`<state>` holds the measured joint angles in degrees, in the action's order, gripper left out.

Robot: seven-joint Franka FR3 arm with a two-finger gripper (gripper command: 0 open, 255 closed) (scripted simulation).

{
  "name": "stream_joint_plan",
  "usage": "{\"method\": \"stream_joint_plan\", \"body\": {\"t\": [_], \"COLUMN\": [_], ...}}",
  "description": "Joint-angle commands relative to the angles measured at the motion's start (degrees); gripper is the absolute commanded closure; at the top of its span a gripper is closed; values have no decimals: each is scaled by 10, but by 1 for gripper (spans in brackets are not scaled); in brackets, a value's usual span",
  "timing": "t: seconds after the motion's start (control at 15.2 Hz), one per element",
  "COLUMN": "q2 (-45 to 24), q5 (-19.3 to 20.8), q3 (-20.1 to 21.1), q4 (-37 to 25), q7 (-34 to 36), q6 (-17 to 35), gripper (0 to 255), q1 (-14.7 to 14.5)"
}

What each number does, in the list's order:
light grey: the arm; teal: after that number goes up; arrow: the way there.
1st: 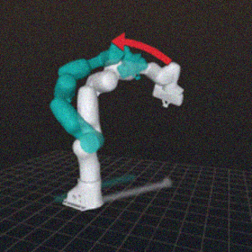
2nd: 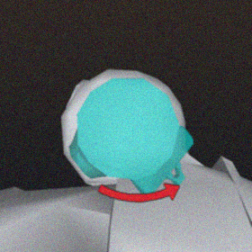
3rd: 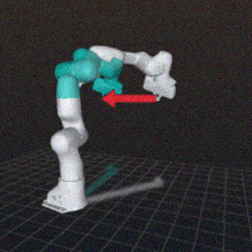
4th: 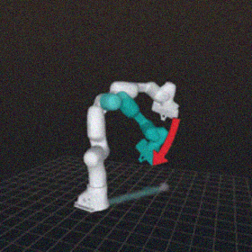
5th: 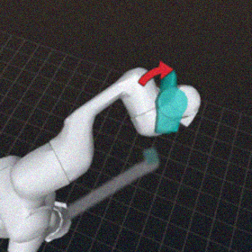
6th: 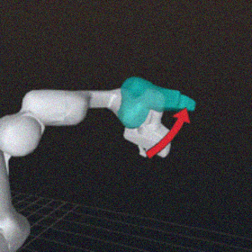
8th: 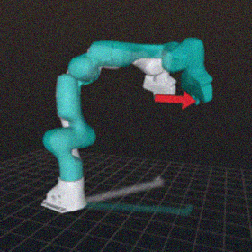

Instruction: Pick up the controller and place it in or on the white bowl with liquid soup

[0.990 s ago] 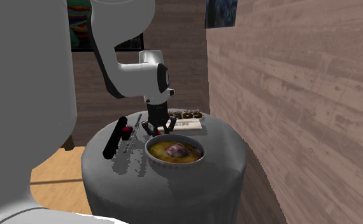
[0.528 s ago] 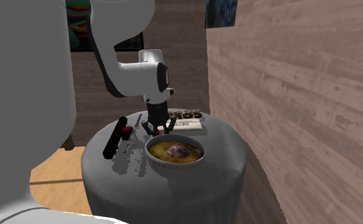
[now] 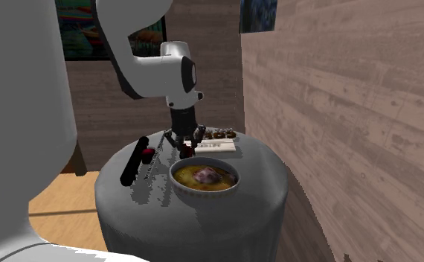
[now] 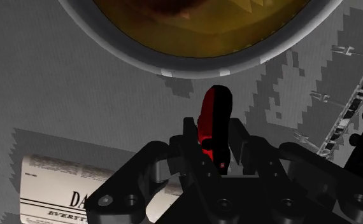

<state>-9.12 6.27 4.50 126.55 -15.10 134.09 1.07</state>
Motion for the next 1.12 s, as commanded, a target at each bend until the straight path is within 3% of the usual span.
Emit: {"method": "stream_joint_plan", "body": {"t": [0.0,1.06], "q2": [10,76], "q5": [-2,-17], "q3": [0,2], "q4": [-4,-55], "q7": [-3,-18], "q6": [-14,-130], "gripper": [255,255], "q1": [1,1]}}
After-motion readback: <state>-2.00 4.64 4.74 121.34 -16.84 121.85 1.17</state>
